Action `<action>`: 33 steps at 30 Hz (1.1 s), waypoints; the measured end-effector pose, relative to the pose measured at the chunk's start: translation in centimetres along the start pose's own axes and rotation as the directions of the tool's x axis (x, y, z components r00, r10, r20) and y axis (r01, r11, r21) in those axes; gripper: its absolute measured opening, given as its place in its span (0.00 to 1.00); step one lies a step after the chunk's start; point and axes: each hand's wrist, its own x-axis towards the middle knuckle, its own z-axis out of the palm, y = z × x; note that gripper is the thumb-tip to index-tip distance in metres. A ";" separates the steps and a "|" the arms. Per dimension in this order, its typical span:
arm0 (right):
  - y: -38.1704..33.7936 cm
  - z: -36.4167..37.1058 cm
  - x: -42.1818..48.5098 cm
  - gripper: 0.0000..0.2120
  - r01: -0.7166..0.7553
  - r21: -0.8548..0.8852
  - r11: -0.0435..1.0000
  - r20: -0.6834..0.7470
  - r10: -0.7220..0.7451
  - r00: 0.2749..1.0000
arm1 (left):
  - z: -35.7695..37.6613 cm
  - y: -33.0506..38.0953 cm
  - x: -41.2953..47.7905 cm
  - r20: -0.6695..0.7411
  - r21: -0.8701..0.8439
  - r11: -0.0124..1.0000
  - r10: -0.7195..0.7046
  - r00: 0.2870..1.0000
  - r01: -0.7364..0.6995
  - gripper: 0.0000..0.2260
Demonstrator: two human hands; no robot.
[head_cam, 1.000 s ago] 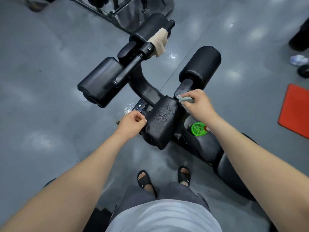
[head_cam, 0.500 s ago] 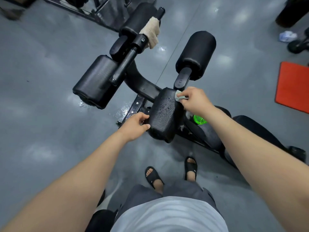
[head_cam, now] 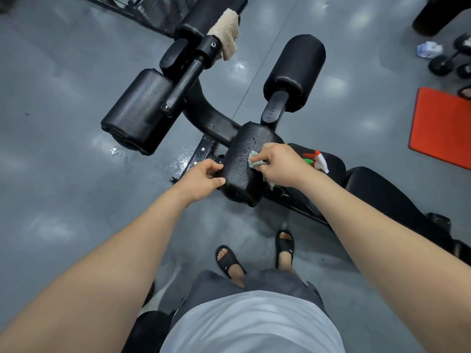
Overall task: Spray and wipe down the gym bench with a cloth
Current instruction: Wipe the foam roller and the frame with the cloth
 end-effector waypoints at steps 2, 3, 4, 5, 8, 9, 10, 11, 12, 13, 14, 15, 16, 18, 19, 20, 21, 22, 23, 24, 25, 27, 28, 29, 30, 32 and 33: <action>-0.4 0.4 -0.4 0.09 0.007 0.020 1.000 0.014 -0.008 1.000 | 0.1 -0.1 0.1 -0.003 0.008 1.000 -0.010 1.000 0.010 0.13; -0.7 0.5 -0.6 0.09 0.018 0.020 1.000 0.021 -0.018 1.000 | 0.1 -0.2 0.2 -0.006 0.018 1.000 -0.013 1.000 0.014 0.13; -0.9 0.7 -0.7 0.08 0.027 0.022 0.999 0.024 -0.027 0.999 | 0.2 -0.1 0.2 -0.010 0.029 1.000 -0.013 1.000 0.013 0.13; -1.1 0.8 -0.9 0.08 0.035 0.029 0.999 0.025 -0.036 0.999 | 0.3 -0.2 0.2 -0.017 0.042 0.999 -0.011 1.000 0.012 0.13; -1.6 1.4 -1.4 0.09 0.053 0.055 0.997 0.027 -0.055 0.998 | 0.5 -0.2 0.1 -0.040 0.060 0.998 -0.004 0.999 0.007 0.13; -1.7 1.6 -1.6 0.09 0.062 0.063 0.996 0.032 -0.064 0.997 | 0.6 -0.1 0.0 -0.049 0.058 0.998 -0.007 0.999 0.009 0.13; -1.8 1.8 -1.8 0.08 0.071 0.072 0.995 0.037 -0.074 0.997 | 0.8 -0.1 -0.1 -0.056 0.050 0.999 -0.013 0.998 0.015 0.13; -2.0 2.0 -1.9 0.09 0.080 0.078 0.994 0.040 -0.084 0.996 | 0.8 -0.1 0.0 -0.060 0.036 0.999 -0.021 0.998 0.023 0.13; -2.0 2.2 -2.1 0.09 0.088 0.085 0.993 0.039 -0.091 0.995 | 0.9 -0.1 0.0 -0.061 0.022 0.999 -0.030 0.998 0.032 0.13; -2.0 2.4 -2.2 0.11 0.099 0.090 0.991 0.035 -0.102 0.994 | 1.0 -0.1 0.0 -0.062 0.011 0.999 -0.039 0.997 0.040 0.13; -2.0 2.6 -2.3 0.11 0.113 0.094 0.989 0.033 -0.117 0.993 | 1.0 0.1 -0.1 -0.063 0.002 0.999 -0.048 0.997 0.049 0.13; -1.9 2.7 -2.4 0.11 0.131 0.091 0.987 0.034 -0.134 0.990 | 1.1 0.1 0.0 -0.064 -0.003 0.999 -0.054 0.997 0.054 0.13; -1.9 2.8 -2.6 0.10 0.147 0.085 0.985 0.038 -0.151 0.988 | 1.1 0.2 -0.1 -0.066 -0.007 0.998 -0.057 0.996 0.057 0.13; -1.9 2.9 -2.9 0.07 0.185 0.071 0.980 0.048 -0.189 0.981 | 1.1 0.3 0.0 -0.066 -0.007 0.998 -0.061 0.996 0.061 0.13; -1.9 3.0 -3.0 0.06 0.210 0.058 0.976 0.050 -0.213 0.976 | 1.1 0.2 0.0 -0.065 -0.009 0.998 -0.061 0.996 0.061 0.13; -1.9 3.2 -3.1 0.06 0.241 0.041 0.970 0.047 -0.243 0.969 | 1.1 0.2 0.0 -0.063 -0.014 0.998 -0.062 0.996 0.062 0.13; -1.7 3.4 -3.1 0.06 0.274 0.020 0.962 0.046 -0.274 0.961 | 1.1 0.1 0.0 -0.064 -0.018 0.998 -0.065 0.996 0.064 0.13; -1.5 3.6 -3.1 0.07 0.305 0.000 0.952 0.045 -0.305 0.951 | 1.1 0.2 -0.1 -0.065 -0.019 0.998 -0.068 0.996 0.066 0.13; -1.3 3.7 -3.1 0.08 0.332 -0.022 0.943 0.046 -0.330 0.943 | 1.1 0.1 0.0 -0.063 -0.018 0.998 -0.068 0.996 0.067 0.13; -1.1 3.8 -3.1 0.09 0.357 -0.042 0.933 0.050 -0.354 0.934 | 1.0 0.1 -0.1 -0.060 -0.017 0.997 -0.071 0.996 0.070 0.13; -0.9 3.8 -3.0 0.09 0.385 -0.063 0.921 0.059 -0.382 0.922 | 1.0 0.0 0.0 -0.059 -0.014 0.997 -0.075 0.995 0.074 0.13; -0.6 3.6 -2.9 0.10 0.448 -0.096 0.889 0.082 -0.441 0.894 | 0.9 0.0 0.0 -0.057 -0.011 0.997 -0.082 0.995 0.081 0.13; -0.5 3.5 -2.9 0.11 0.482 -0.101 0.870 0.105 -0.472 0.875 | 0.9 0.0 0.0 -0.058 -0.009 0.997 -0.083 0.995 0.082 0.13; -0.6 3.4 -2.8 0.12 0.520 -0.105 0.848 0.134 -0.506 0.852 | 0.9 0.0 0.1 -0.059 -0.009 0.996 -0.085 0.995 0.084 0.13; -0.6 3.3 -2.7 0.12 0.558 -0.114 0.822 0.169 -0.537 0.826 | 0.9 0.0 0.1 -0.058 -0.010 0.996 -0.089 0.994 0.088 0.13; -0.8 3.2 -2.5 0.11 0.607 -0.148 0.781 0.211 -0.574 0.791 | 0.8 -0.1 0.0 -0.054 -0.008 0.995 -0.096 0.994 0.096 0.13; -0.7 3.1 -2.3 0.11 0.613 -0.153 0.775 0.201 -0.583 0.787 | 0.7 -0.1 -0.1 -0.053 -0.004 0.995 -0.102 0.993 0.102 0.14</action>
